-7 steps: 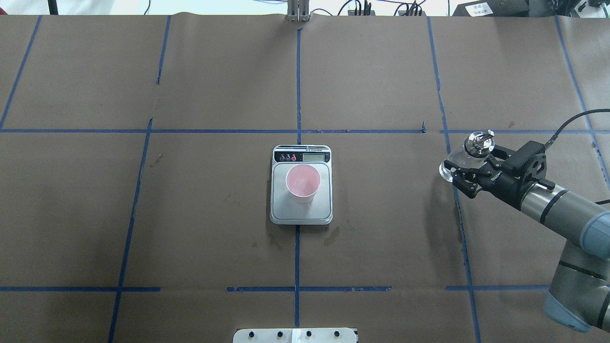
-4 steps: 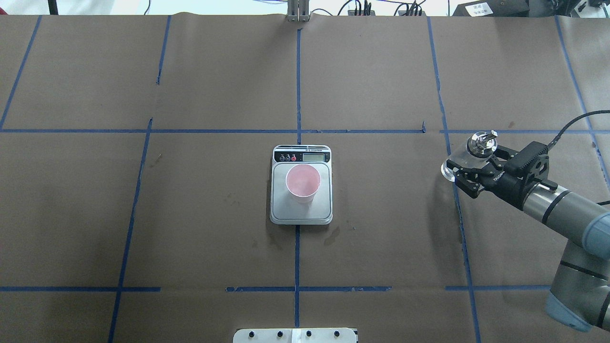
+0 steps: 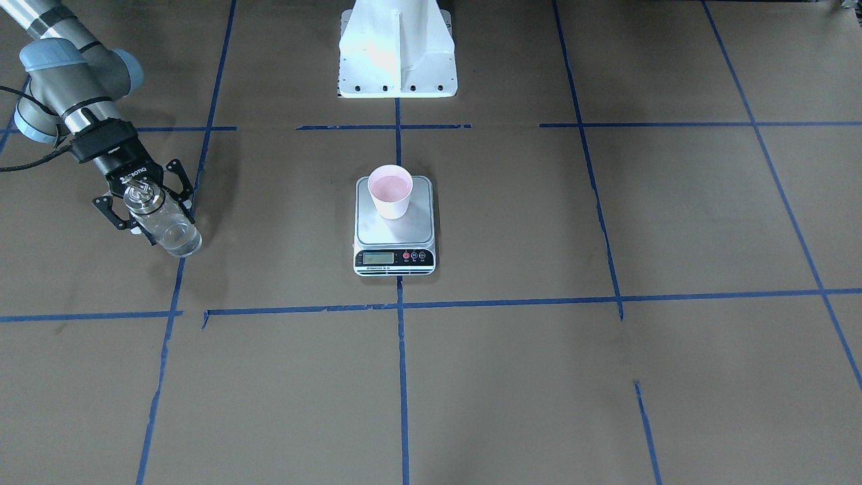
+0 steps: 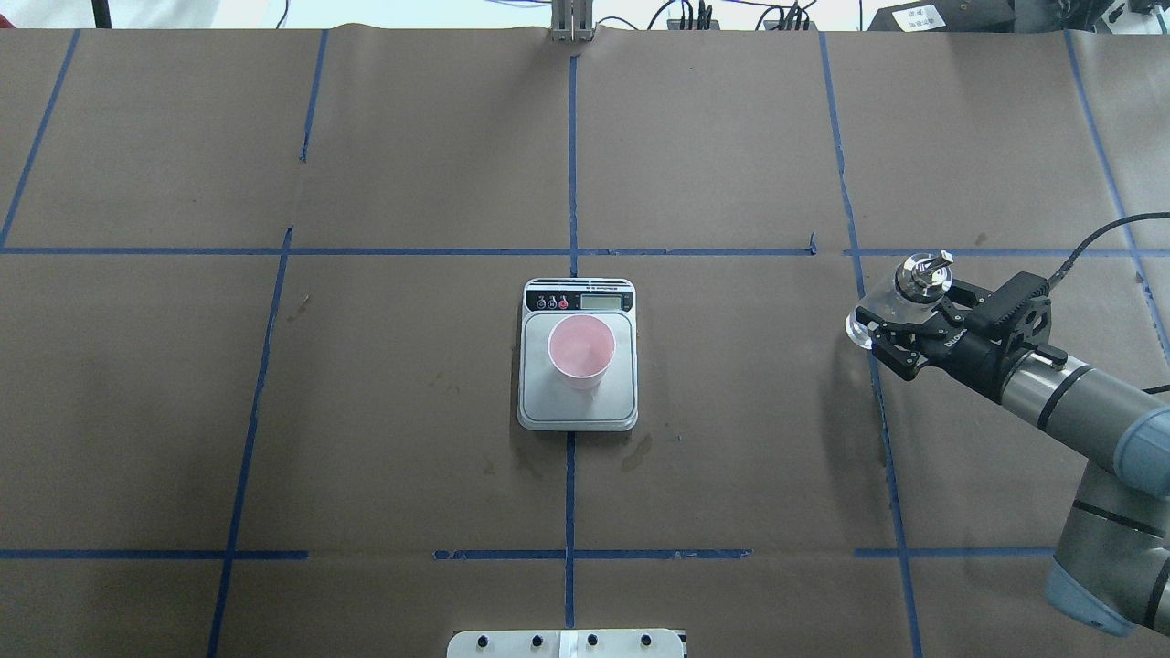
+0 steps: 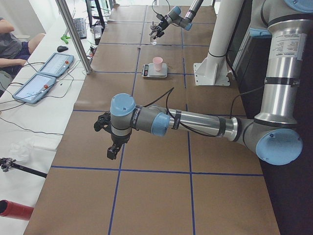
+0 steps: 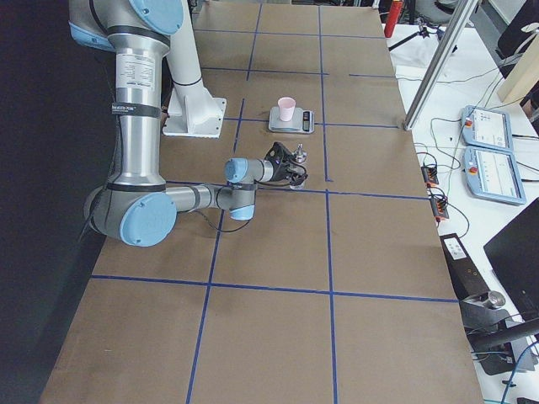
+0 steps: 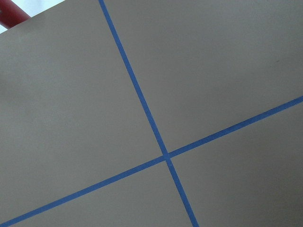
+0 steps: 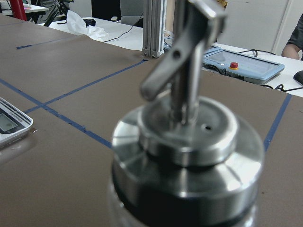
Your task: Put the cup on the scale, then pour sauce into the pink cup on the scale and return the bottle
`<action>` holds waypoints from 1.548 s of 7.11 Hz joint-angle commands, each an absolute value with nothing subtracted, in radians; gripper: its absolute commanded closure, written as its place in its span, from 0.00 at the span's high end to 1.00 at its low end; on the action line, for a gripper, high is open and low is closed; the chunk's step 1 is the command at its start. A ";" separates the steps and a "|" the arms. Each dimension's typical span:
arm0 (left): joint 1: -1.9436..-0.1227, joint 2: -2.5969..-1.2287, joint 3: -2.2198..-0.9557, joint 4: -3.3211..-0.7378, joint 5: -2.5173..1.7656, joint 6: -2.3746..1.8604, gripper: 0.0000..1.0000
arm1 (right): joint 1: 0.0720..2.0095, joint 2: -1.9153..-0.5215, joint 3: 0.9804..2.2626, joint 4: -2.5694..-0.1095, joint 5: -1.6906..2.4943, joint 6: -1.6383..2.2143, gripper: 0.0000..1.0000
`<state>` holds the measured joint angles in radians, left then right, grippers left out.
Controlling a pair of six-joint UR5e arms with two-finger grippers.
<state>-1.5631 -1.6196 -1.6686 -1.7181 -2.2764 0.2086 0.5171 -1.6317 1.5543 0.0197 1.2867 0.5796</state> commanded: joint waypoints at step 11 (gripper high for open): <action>-1.563 -1.624 -1.674 -1.718 -2.276 0.209 1.00 | 0.515 -1.632 1.559 -0.037 1.293 0.595 0.43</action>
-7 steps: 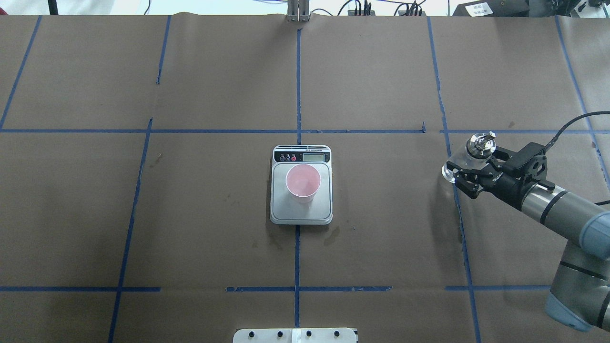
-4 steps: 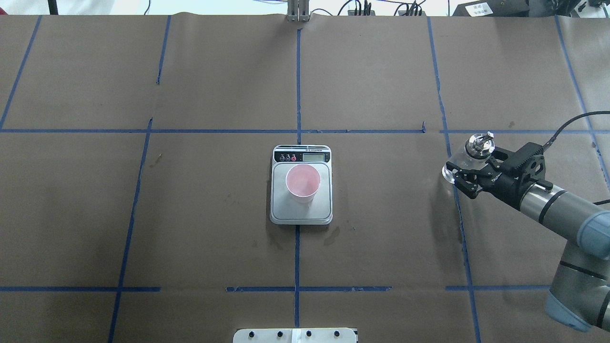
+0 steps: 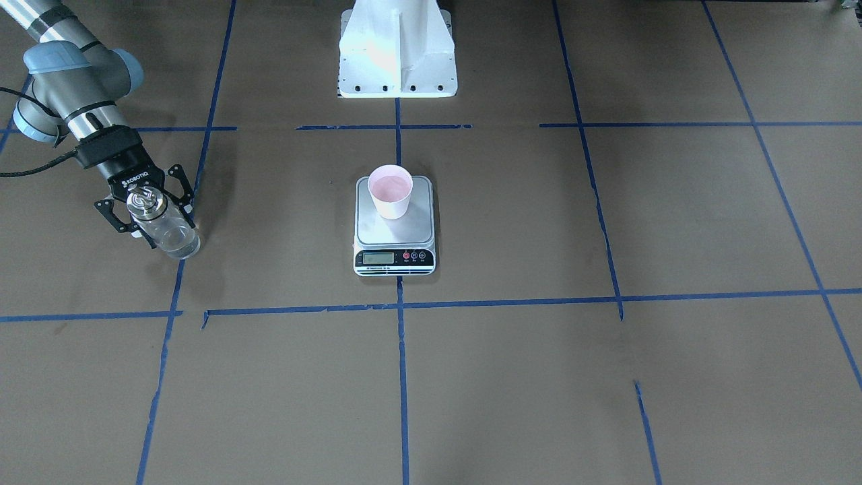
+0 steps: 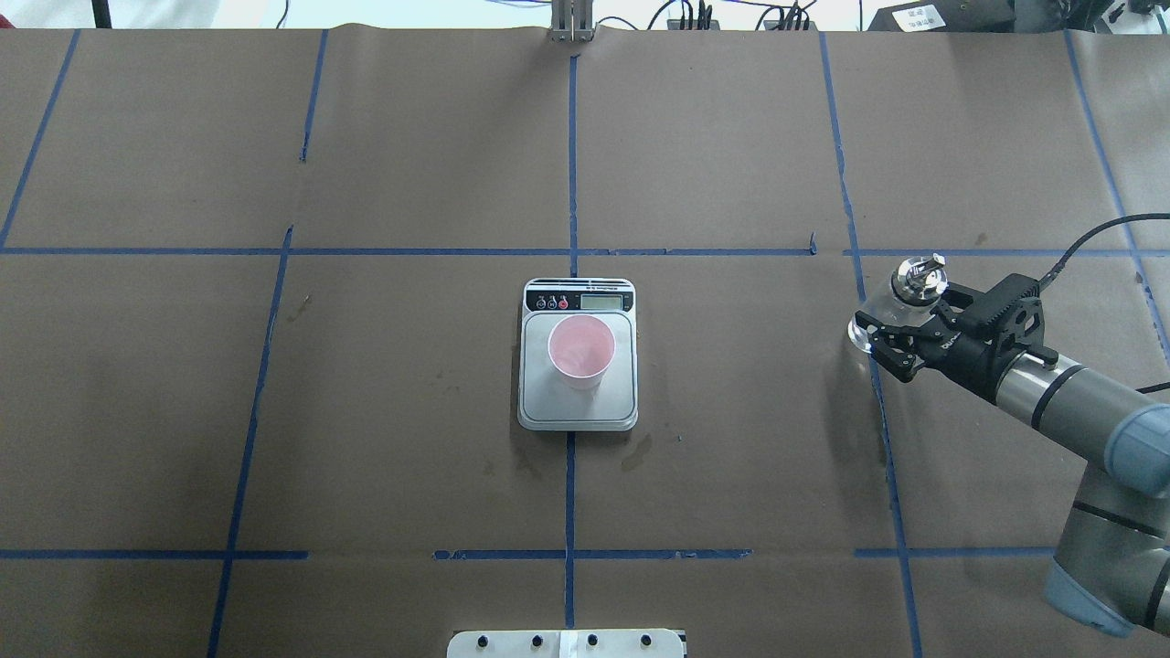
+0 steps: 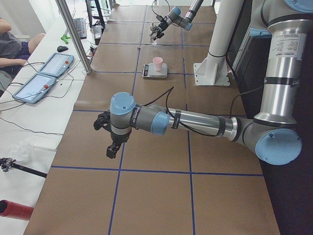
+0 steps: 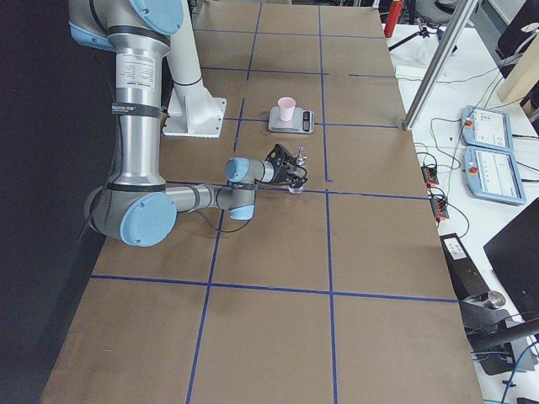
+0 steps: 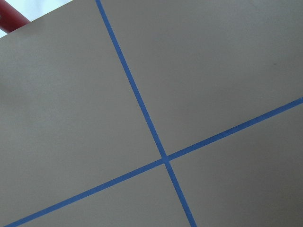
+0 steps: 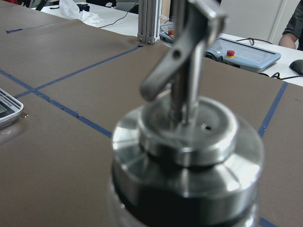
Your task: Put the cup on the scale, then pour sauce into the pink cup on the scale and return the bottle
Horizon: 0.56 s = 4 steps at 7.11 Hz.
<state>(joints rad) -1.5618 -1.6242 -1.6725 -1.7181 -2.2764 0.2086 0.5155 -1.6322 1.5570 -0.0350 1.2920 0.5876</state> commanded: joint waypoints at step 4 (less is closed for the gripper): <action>-1.563 -1.623 -1.675 -1.718 -2.275 0.209 1.00 | 0.512 -1.632 1.554 -0.038 1.293 0.598 0.55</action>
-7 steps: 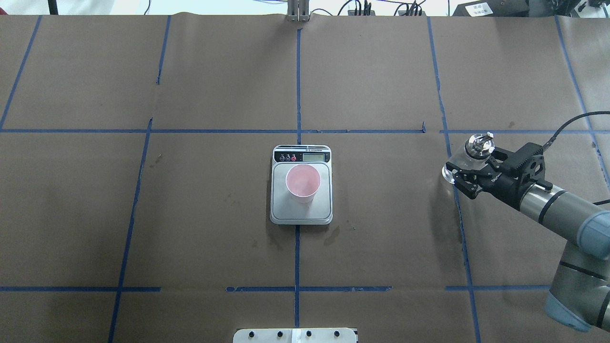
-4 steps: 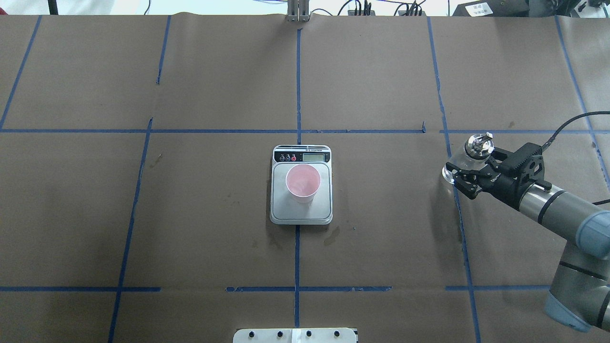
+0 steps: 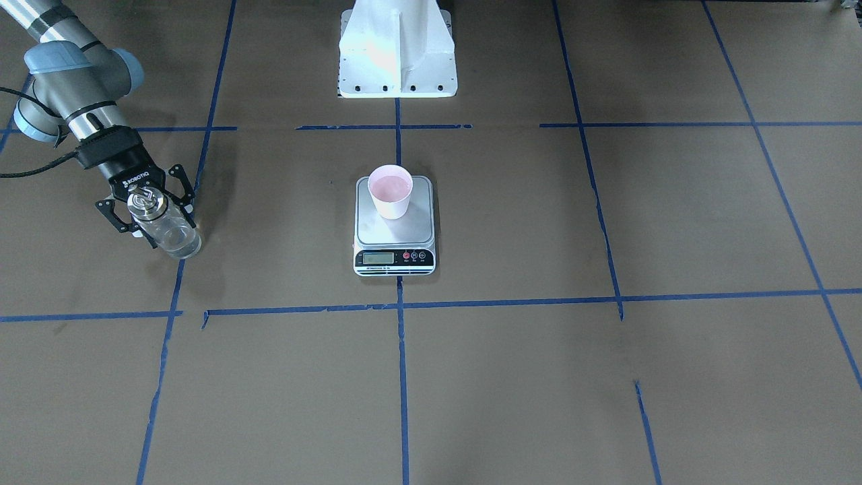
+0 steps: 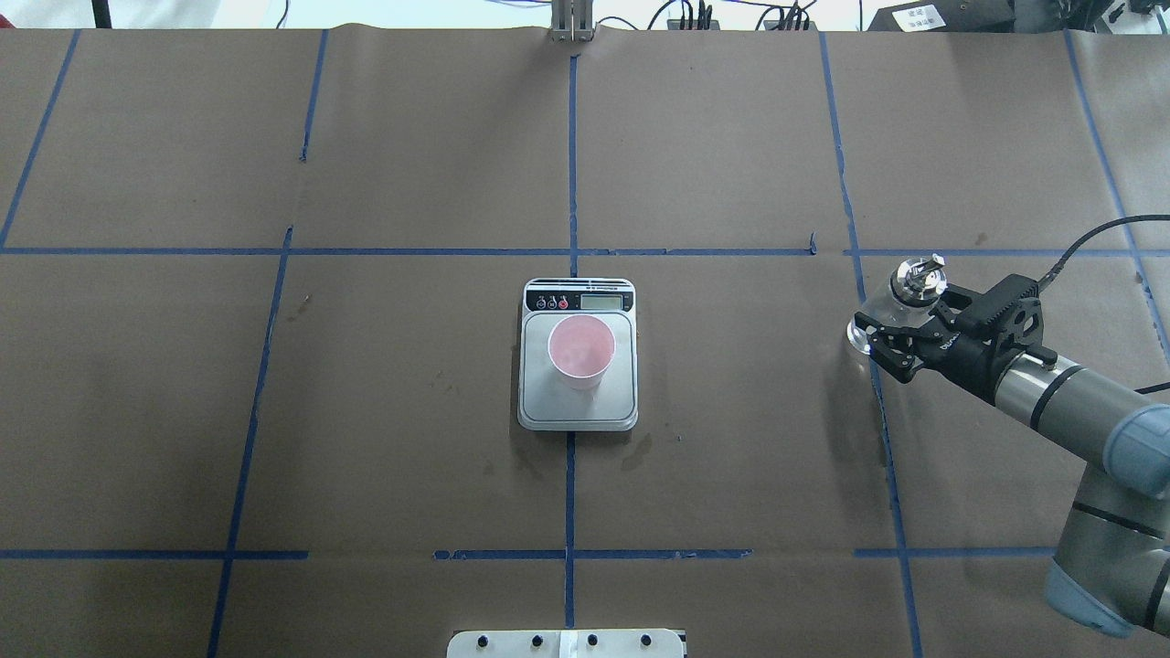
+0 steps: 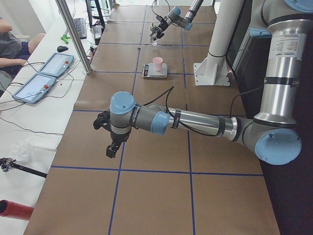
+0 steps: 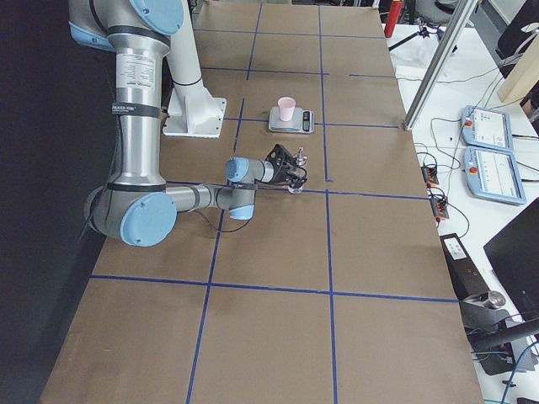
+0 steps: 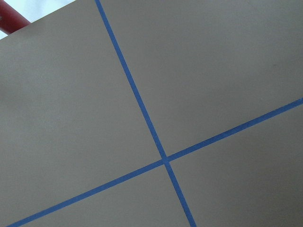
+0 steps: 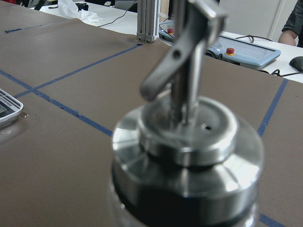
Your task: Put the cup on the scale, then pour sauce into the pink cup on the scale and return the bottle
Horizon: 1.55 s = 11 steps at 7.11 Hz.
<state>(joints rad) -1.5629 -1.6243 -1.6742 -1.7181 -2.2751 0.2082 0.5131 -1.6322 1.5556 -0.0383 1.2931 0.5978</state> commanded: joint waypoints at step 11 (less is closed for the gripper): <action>-1.562 -1.629 -1.671 -1.718 -2.275 0.207 1.00 | 0.512 -1.647 1.568 -0.086 1.316 0.635 0.97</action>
